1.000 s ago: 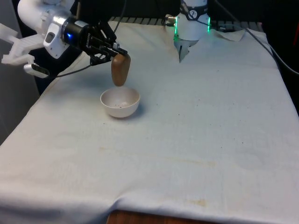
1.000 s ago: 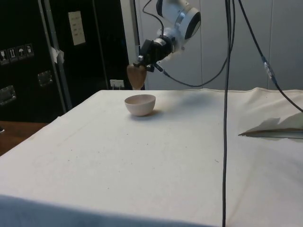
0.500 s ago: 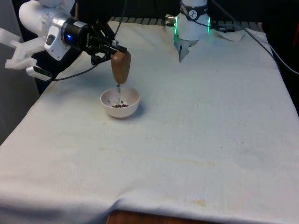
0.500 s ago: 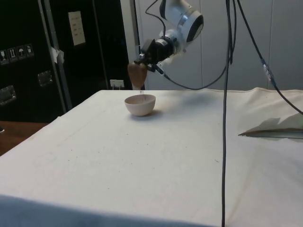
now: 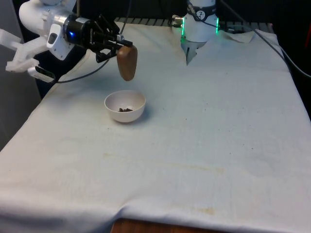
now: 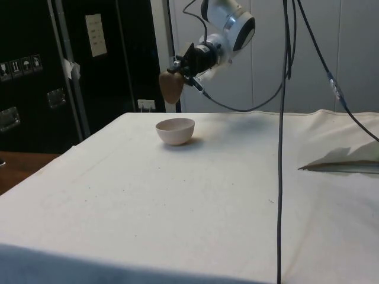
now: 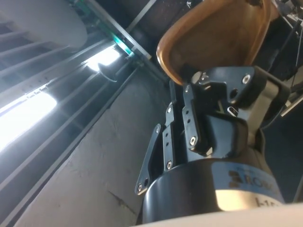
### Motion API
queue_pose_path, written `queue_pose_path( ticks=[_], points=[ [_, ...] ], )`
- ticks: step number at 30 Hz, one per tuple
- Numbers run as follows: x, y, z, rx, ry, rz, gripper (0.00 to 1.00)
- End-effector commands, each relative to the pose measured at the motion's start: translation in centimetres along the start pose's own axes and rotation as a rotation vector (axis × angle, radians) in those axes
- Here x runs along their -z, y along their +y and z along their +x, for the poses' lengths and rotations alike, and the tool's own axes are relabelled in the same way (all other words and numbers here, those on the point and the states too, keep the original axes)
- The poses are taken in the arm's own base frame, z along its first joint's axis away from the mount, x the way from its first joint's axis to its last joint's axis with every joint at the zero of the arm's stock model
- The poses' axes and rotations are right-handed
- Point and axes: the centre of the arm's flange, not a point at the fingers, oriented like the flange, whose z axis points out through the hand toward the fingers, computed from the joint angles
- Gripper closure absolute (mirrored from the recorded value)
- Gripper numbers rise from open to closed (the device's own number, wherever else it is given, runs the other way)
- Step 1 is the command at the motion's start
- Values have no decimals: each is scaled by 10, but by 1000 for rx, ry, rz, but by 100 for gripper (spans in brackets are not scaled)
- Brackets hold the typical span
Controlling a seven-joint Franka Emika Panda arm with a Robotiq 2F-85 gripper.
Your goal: Pour the coffee beans from the cup into the bowl.
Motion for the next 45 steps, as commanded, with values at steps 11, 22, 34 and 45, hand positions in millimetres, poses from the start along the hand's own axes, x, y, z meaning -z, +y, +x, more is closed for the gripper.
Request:
queue_pose_path(
  ticks=[11,22,34,45],
  points=[
    [-2,0,1,-52,25,50,99],
    [-1,0,-3,-63,54,114,99],
    [-2,1,-4,-57,56,124,99],
    [-3,-1,-5,-48,54,138,99]
  ],
)
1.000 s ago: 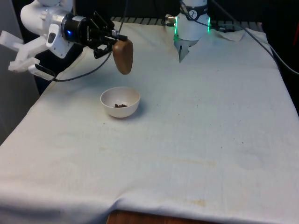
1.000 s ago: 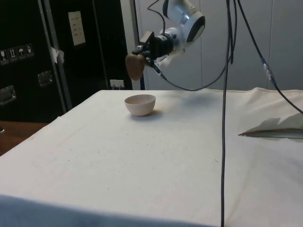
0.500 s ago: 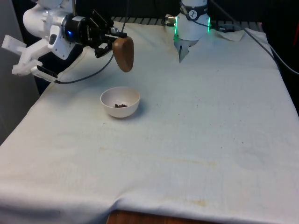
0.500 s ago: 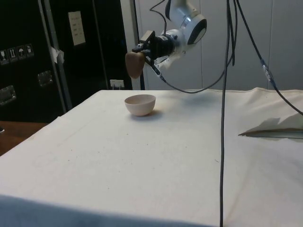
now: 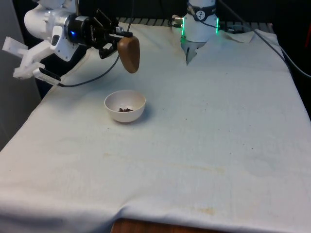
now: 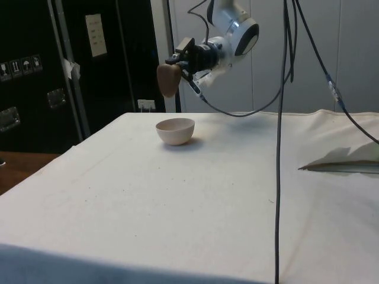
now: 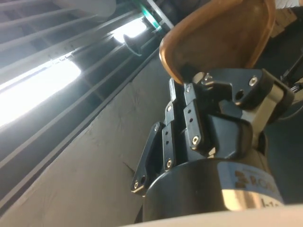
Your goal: Pour the coffee beans from the cup into the bowl.
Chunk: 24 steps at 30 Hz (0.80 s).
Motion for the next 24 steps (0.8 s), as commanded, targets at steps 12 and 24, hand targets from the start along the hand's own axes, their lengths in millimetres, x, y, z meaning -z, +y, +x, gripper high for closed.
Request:
queue_pose_path(
  ticks=[12,24],
  points=[
    [2,-3,-5,-8,25,56,99],
    [-1,-3,-5,10,18,42,99]
  ],
)
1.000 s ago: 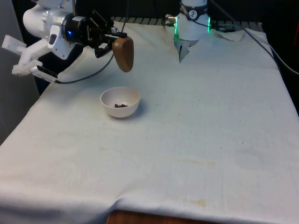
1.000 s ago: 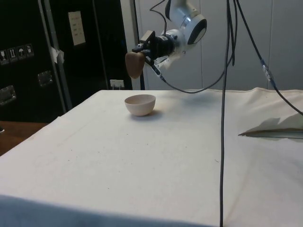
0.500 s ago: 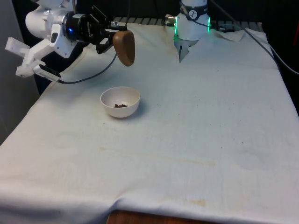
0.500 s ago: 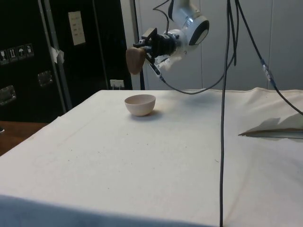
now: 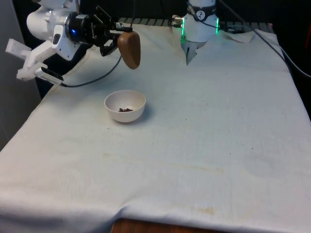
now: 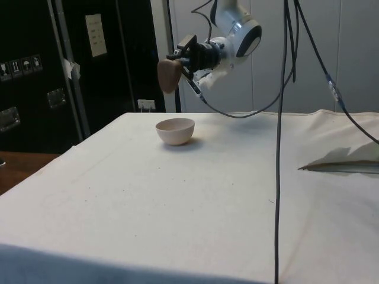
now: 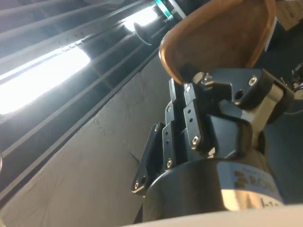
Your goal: Pour the coffee beans from the cup into the bowl.
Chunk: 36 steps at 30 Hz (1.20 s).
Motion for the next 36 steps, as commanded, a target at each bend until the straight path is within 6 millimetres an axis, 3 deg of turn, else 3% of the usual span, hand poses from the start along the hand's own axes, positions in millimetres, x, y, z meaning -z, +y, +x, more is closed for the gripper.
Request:
queue_pose_path(
  ticks=[1,36],
  points=[
    [-2,0,0,1,-4,-14,99],
    [-41,-17,-6,107,-120,-146,99]
  ],
)
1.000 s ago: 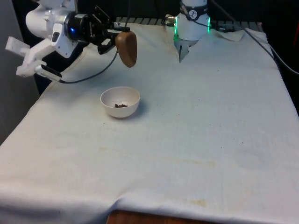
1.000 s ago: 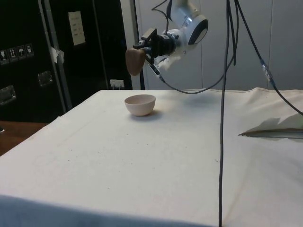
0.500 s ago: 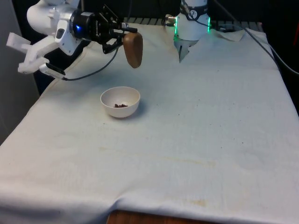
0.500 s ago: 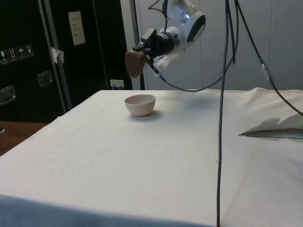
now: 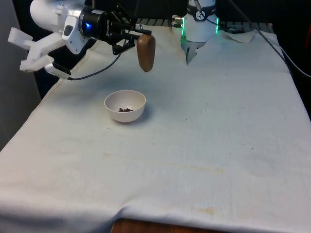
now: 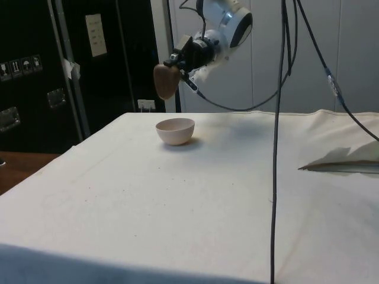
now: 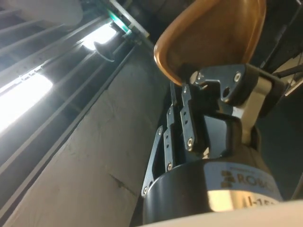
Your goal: Pour the coffee beans from the cup into the bowl.
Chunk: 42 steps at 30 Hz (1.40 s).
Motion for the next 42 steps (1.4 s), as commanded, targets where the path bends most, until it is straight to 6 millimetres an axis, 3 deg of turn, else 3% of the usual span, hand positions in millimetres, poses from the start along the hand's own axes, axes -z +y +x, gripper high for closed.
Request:
queue_pose_path(
  ticks=[1,42],
  points=[
    [-2,-4,0,2,2,-25,99],
    [-44,-36,1,85,-128,-156,99]
  ],
)
